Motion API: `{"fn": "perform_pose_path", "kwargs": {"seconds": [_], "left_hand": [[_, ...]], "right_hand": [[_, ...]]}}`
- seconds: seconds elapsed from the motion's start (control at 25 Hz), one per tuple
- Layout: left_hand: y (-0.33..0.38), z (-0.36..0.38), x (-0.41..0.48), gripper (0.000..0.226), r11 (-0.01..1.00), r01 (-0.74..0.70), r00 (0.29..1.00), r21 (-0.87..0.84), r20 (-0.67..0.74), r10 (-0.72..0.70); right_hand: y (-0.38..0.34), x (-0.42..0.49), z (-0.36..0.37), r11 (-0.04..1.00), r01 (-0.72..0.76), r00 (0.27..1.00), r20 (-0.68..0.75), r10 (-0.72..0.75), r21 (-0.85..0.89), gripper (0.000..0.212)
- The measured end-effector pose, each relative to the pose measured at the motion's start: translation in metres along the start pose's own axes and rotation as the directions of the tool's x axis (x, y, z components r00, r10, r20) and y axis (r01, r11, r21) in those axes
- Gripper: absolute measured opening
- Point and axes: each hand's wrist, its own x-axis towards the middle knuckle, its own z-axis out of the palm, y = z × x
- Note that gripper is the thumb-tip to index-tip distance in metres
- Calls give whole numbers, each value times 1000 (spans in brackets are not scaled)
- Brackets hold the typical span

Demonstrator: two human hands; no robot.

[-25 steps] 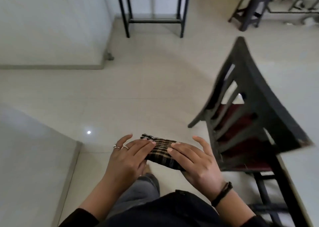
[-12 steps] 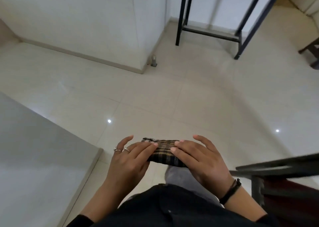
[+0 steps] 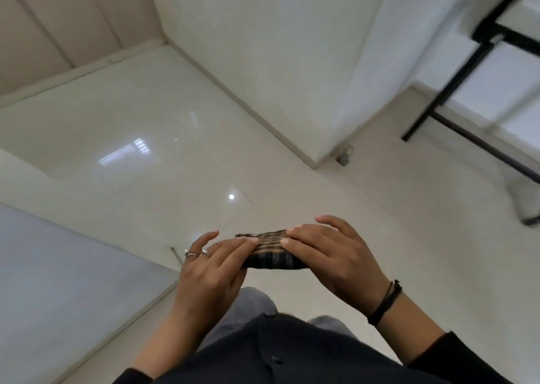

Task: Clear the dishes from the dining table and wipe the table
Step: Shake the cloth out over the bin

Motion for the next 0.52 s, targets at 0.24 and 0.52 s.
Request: {"fn": "perform_pose_path", "kwargs": {"seconds": [0.24, 0.52], "left_hand": [[-123, 31, 66, 24, 952, 212, 975, 219, -118, -190], [-297, 34, 174, 24, 894, 315, 947, 319, -175, -271]], "right_hand": [[112, 147, 120, 951, 273, 962, -30, -271, 143, 25], [195, 331, 234, 891, 353, 935, -69, -348, 284, 35]]}}
